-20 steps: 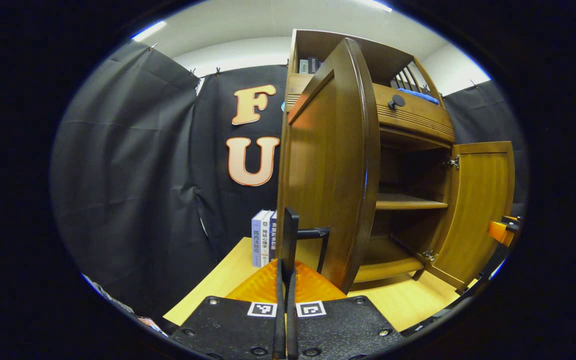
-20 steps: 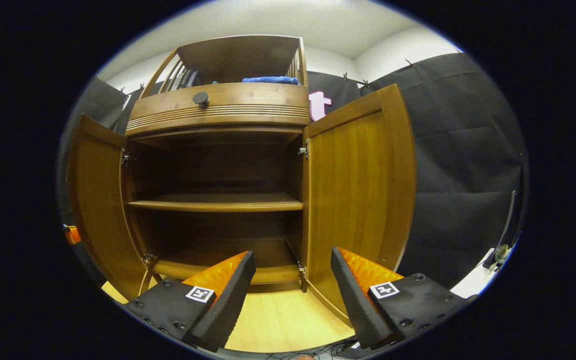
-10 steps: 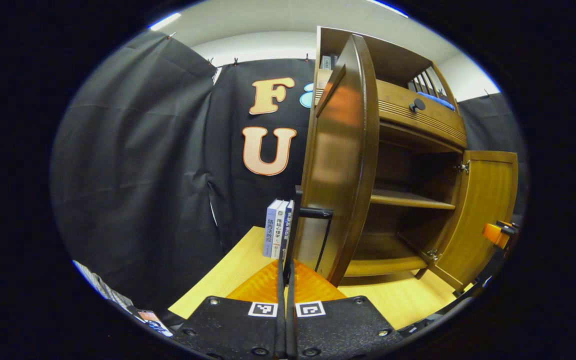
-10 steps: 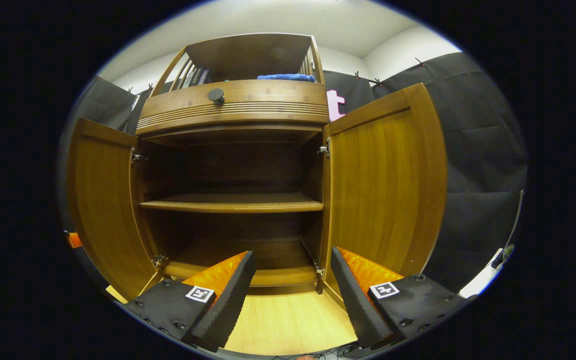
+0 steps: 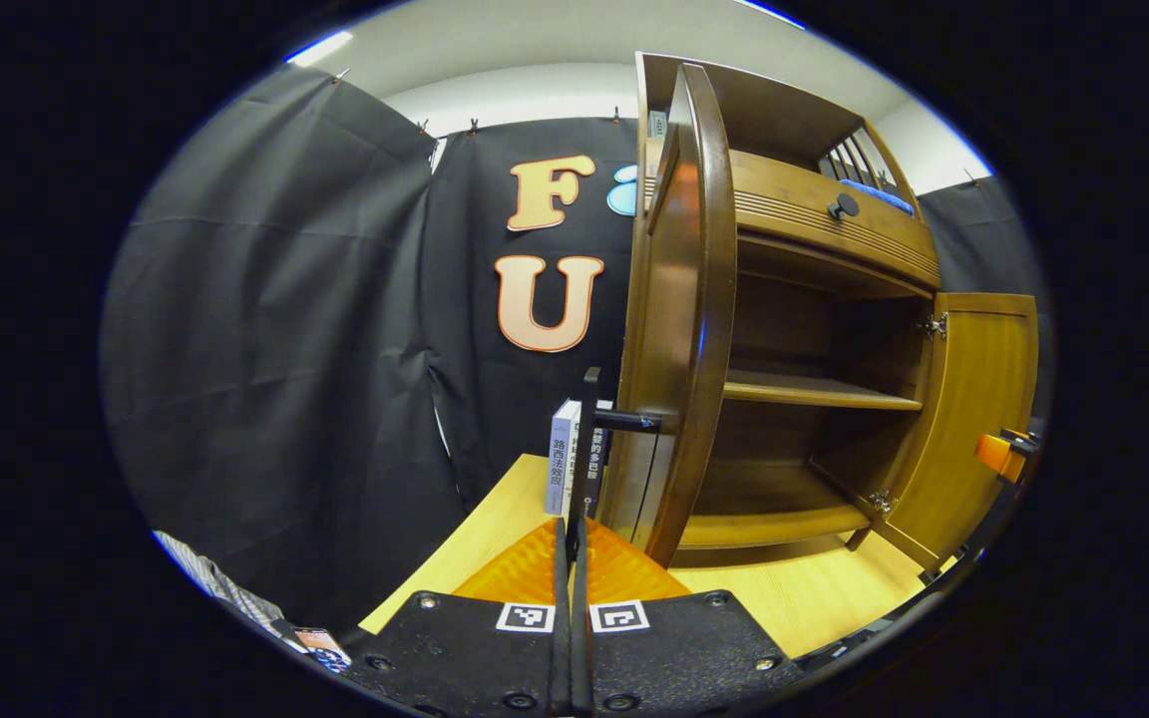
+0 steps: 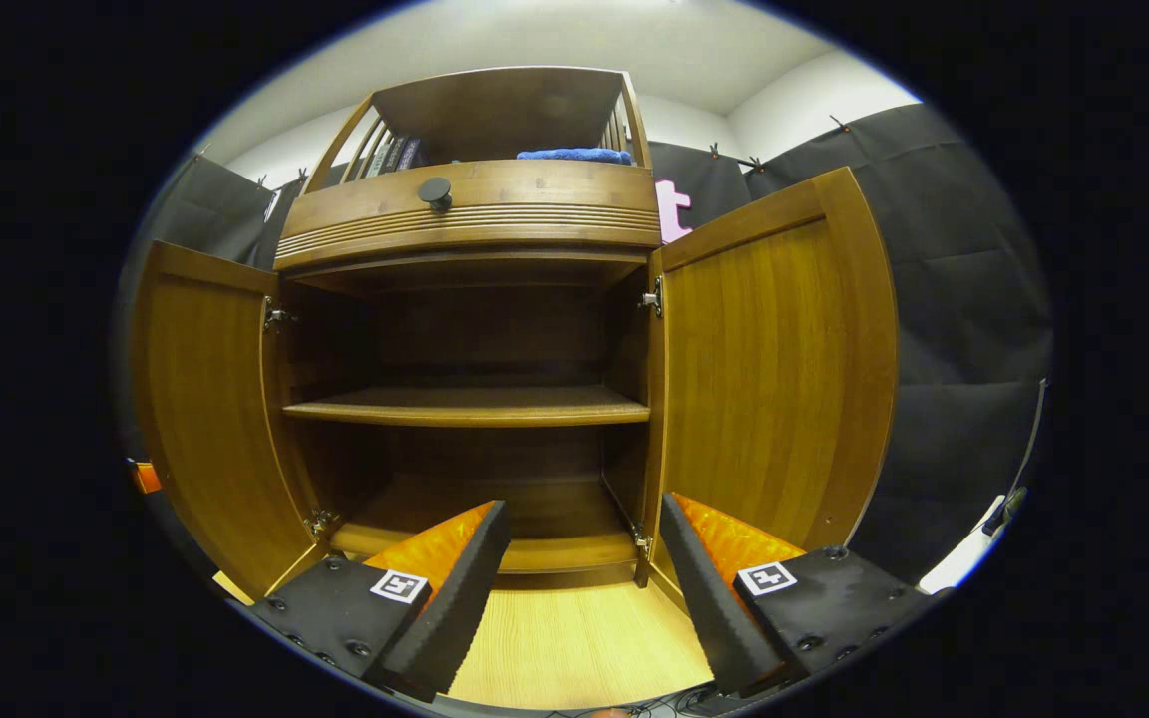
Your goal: Open the right door of the double-door shoe cabinet with the right hand, and open the left door with the left hand.
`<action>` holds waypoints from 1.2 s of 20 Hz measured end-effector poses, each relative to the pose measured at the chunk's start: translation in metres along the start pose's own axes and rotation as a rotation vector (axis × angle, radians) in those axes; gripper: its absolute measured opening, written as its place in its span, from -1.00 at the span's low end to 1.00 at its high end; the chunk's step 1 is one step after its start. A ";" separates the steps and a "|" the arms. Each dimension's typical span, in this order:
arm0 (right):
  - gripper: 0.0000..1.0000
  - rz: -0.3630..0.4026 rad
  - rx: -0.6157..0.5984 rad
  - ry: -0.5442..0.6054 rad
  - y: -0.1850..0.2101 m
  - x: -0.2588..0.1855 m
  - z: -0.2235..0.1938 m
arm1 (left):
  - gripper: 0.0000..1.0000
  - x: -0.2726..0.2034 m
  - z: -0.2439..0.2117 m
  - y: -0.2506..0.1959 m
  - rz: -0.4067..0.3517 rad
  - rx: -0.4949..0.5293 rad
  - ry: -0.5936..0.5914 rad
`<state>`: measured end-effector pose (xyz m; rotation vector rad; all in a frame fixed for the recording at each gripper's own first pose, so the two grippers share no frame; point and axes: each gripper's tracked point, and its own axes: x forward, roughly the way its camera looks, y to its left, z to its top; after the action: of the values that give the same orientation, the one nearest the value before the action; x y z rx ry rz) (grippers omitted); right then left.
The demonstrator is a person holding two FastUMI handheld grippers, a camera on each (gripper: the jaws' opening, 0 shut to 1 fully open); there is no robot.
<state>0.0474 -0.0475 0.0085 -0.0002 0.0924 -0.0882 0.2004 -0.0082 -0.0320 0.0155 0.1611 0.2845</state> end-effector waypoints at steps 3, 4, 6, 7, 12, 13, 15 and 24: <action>0.83 0.002 -0.003 -0.004 0.002 0.000 0.001 | -1.00 -0.006 -0.003 0.017 0.058 0.006 0.010; 0.83 0.005 -0.004 -0.002 0.003 0.000 0.000 | -1.00 -0.008 -0.004 0.015 0.064 -0.008 0.016; 1.00 0.011 -0.006 0.001 0.006 0.000 0.000 | -1.00 -0.012 -0.006 0.013 0.075 -0.022 0.029; 1.00 0.012 -0.006 0.002 0.007 0.000 0.000 | -1.00 -0.014 -0.006 0.012 0.077 -0.024 0.032; 0.83 0.014 -0.016 0.007 0.010 -0.001 0.000 | -1.00 -0.019 -0.007 0.002 0.045 -0.050 0.036; 0.83 0.011 -0.015 0.009 0.010 -0.002 0.001 | -1.00 -0.020 -0.005 -0.003 0.026 -0.056 0.032; 0.83 0.004 -0.006 0.021 0.008 -0.003 0.002 | -1.00 -0.020 -0.005 -0.011 -0.009 -0.058 0.031; 0.83 0.012 0.019 0.026 0.006 -0.013 0.023 | -1.00 -0.014 0.015 -0.023 -0.062 -0.026 -0.049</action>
<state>0.0367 -0.0408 0.0325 0.0203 0.1175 -0.0770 0.1965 -0.0343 -0.0157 -0.0082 0.1086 0.2239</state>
